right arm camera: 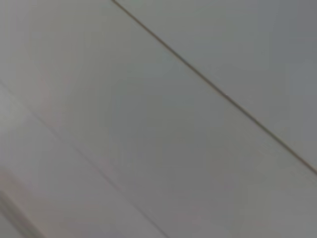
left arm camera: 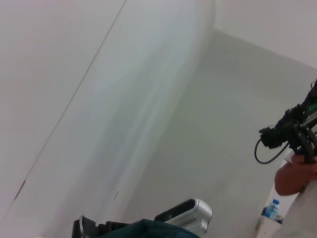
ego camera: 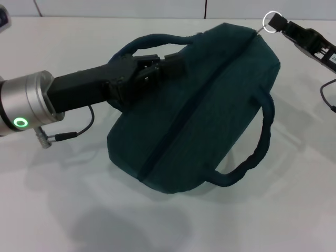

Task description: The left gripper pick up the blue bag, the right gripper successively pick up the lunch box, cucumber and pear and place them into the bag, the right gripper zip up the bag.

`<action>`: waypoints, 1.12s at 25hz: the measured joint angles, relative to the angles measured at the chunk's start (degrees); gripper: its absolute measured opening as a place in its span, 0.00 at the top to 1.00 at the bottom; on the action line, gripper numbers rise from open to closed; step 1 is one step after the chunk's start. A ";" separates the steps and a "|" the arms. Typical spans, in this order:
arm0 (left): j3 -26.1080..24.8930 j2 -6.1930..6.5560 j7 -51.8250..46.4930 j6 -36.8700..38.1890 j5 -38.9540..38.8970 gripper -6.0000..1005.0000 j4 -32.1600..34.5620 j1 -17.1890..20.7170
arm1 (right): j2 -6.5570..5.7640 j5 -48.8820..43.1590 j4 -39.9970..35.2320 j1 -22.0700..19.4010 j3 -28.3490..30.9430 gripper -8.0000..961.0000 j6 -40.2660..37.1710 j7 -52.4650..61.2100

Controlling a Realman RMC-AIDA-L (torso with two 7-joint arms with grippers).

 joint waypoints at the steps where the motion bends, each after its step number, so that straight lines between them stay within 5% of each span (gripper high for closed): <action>1: -0.03 -0.01 0.00 -0.09 -0.21 0.94 -0.29 -0.04 | -0.01 -0.14 -0.02 0.03 -0.08 0.88 -0.77 -0.12; 11: 0.06 -0.20 0.04 -4.78 -0.39 0.94 -2.84 -2.03 | -0.27 -0.47 -0.01 -1.03 -0.02 0.88 -2.72 -0.38; 19: 2.17 -0.23 1.49 -11.81 -0.43 0.94 -4.84 -4.39 | -1.66 -0.53 -0.52 -2.80 0.13 0.40 -4.14 -0.33; 28: 6.24 -0.23 1.15 -21.54 -0.56 0.94 -7.55 -8.30 | -3.54 -0.02 -0.78 -7.38 4.06 0.31 -7.11 -0.55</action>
